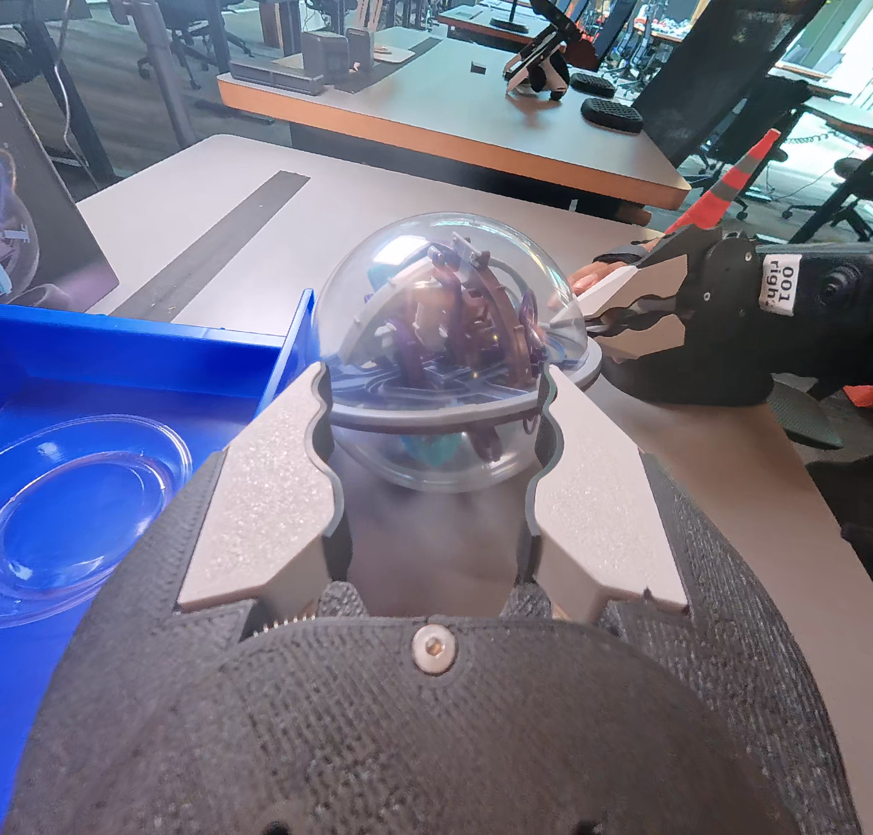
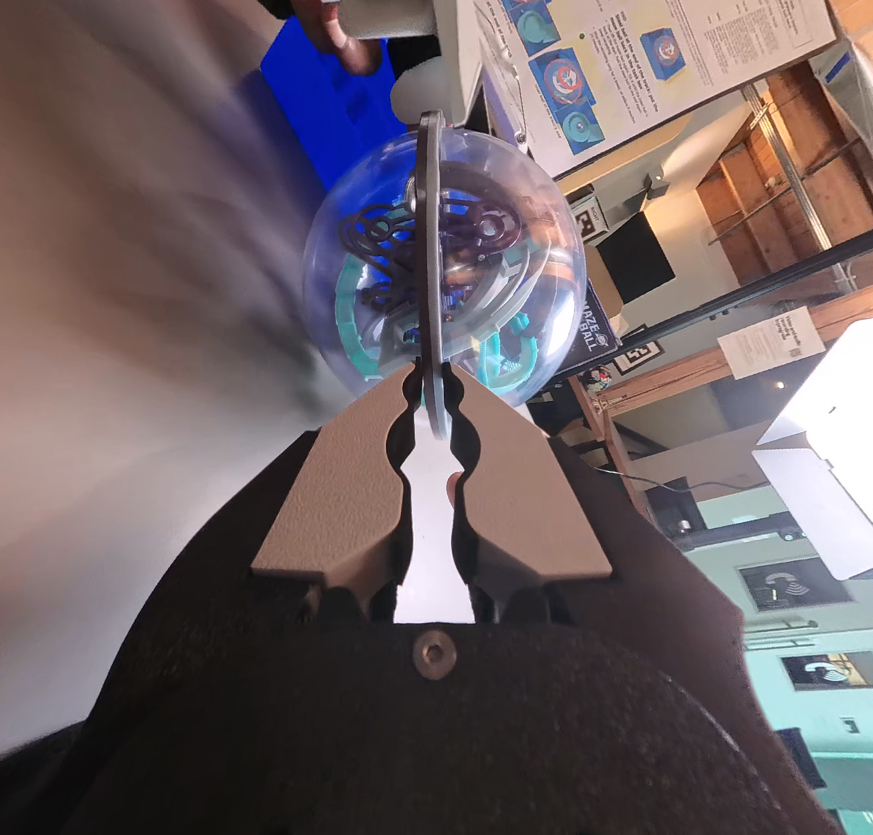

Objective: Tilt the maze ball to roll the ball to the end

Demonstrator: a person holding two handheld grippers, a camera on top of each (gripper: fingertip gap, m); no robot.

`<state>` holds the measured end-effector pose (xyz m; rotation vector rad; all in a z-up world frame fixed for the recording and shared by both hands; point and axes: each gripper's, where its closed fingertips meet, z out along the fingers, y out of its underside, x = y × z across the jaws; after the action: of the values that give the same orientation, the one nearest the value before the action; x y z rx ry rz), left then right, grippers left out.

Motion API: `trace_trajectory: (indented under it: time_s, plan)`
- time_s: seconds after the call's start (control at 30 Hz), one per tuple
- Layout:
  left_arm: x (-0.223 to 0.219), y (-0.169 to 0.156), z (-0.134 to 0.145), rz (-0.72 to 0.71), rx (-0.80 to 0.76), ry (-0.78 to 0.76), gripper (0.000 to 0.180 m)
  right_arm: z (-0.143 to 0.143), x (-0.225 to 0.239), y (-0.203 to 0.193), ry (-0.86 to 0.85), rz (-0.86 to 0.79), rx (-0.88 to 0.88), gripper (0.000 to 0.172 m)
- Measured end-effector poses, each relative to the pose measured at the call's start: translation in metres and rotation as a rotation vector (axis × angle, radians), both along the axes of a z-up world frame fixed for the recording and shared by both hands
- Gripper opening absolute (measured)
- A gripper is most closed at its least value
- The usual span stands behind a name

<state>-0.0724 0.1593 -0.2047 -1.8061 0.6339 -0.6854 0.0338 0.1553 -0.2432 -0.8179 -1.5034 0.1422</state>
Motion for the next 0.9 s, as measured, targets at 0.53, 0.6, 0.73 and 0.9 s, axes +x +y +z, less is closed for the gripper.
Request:
trace_trajectory:
  time_s: [0.53, 0.6, 0.73, 0.9]
  plan:
    - [0.0, -0.003, 0.008, -0.017, 0.025, -0.04, 0.069, 0.007, -0.002, -0.009, 0.081, 0.037, -0.253, 0.006]
    - [0.0, -0.003, 0.008, -0.016, 0.026, -0.039, 0.069, 0.007, -0.002, -0.009, 0.084, 0.039, -0.27, 0.006]
    - [0.0, -0.003, 0.01, -0.01, 0.032, -0.049, 0.068, 0.009, -0.002, -0.011, 0.1, 0.051, -0.322, 0.006]
    - [0.001, -0.002, 0.015, -0.006, 0.044, -0.06, 0.067, 0.012, -0.002, -0.013, 0.123, 0.067, -0.388, 0.006]
